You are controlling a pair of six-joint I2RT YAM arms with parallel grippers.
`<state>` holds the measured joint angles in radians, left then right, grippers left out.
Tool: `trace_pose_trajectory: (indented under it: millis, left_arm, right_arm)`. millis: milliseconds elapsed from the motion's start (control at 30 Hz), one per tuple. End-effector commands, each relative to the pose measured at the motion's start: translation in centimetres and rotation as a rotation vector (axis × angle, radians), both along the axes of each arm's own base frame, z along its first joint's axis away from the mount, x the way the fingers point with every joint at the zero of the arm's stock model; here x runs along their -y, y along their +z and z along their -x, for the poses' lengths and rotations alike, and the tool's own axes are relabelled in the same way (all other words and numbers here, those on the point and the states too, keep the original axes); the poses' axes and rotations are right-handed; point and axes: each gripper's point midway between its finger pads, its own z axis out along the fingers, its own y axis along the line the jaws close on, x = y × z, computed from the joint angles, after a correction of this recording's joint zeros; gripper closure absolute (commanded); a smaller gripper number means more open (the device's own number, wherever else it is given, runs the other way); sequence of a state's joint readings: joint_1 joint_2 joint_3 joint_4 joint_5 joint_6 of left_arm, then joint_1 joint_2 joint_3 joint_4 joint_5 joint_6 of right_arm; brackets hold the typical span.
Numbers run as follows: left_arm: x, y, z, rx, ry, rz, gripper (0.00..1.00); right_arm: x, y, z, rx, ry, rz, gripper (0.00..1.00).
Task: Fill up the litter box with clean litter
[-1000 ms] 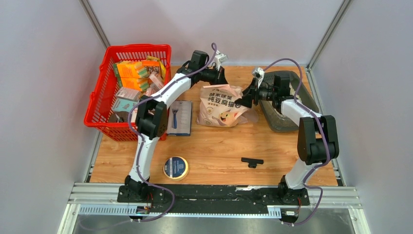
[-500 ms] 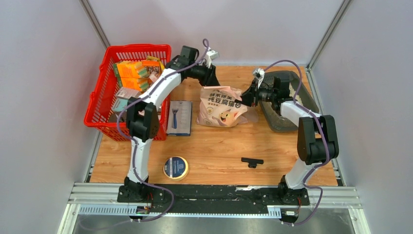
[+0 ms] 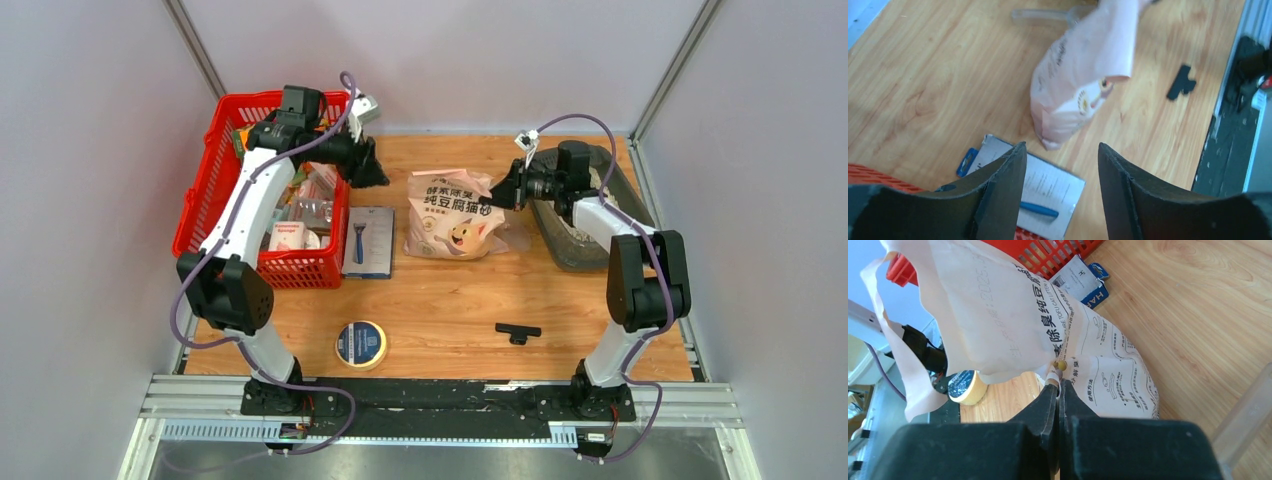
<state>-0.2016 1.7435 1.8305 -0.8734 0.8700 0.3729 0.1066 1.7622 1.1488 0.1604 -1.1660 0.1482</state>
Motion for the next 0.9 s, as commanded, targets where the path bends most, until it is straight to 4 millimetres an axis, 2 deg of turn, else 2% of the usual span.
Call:
trace_pose_trajectory:
  millis: [0,33,100,133,167,200,233,267,300,467,600,700,767,867]
  left_arm:
    - [-0.5,-1.3,4.1,0.058,-0.184,-0.046,0.34]
    - [-0.1,-2.0,4.4,0.042,-0.193,-0.029,0.32]
    - [0.8,-1.5,3.1,0.107,-0.189,-0.006,0.29]
    - [1.4,-2.1,2.9,0.114,-0.185,-0.007,0.28]
    - [2.2,-1.2,1.5,0.173,-0.158,0.029,0.28]
    - [2.7,-0.9,1.1,0.194,-0.145,0.048,0.28]
    - [3.0,-1.7,0.7,0.185,-0.125,0.054,0.27]
    - [3.9,-1.2,0.1,0.205,-0.115,0.081,0.27]
    - [4.4,-1.7,-0.4,0.19,-0.104,0.088,0.27]
    - [7.1,-2.1,-1.7,0.172,-0.084,0.135,0.26]
    - [9.3,-3.4,-1.7,0.15,-0.094,0.129,0.28]
    - [9.8,-4.6,-1.8,0.131,-0.087,0.112,0.31]
    - [9.7,-5.2,-2.0,0.121,-0.064,0.096,0.34]
    - [9.1,-5.7,-3.0,0.115,0.007,0.075,0.34]
  right_arm:
    - [-1.2,3.6,-0.2,-0.001,0.013,-0.032,1.0]
    - [-1.3,3.3,-0.2,-0.02,0.008,-0.032,0.96]
    - [-1.6,3.0,0.0,-0.059,0.004,-0.036,0.95]
    - [-1.8,2.7,0.3,-0.077,0.007,-0.037,0.92]
    - [-1.8,2.5,0.4,-0.081,0.009,-0.036,0.91]
    - [-2.0,2.3,0.7,-0.088,0.018,-0.034,0.9]
    - [-2.1,2.1,0.9,-0.093,0.024,-0.033,0.91]
    - [-2.2,2.1,0.9,-0.095,0.027,-0.033,0.91]
    - [-2.3,2.0,0.9,-0.098,0.025,-0.035,0.9]
    - [-2.6,1.8,1.0,-0.117,0.022,-0.053,0.9]
    - [-2.5,1.2,1.3,-0.124,0.02,-0.053,0.88]
    - [-2.4,0.5,1.6,-0.127,0.008,-0.051,0.85]
    - [-2.4,0.1,1.6,-0.142,-0.007,-0.057,0.76]
    - [-2.3,0.0,1.6,-0.141,-0.017,-0.063,0.77]
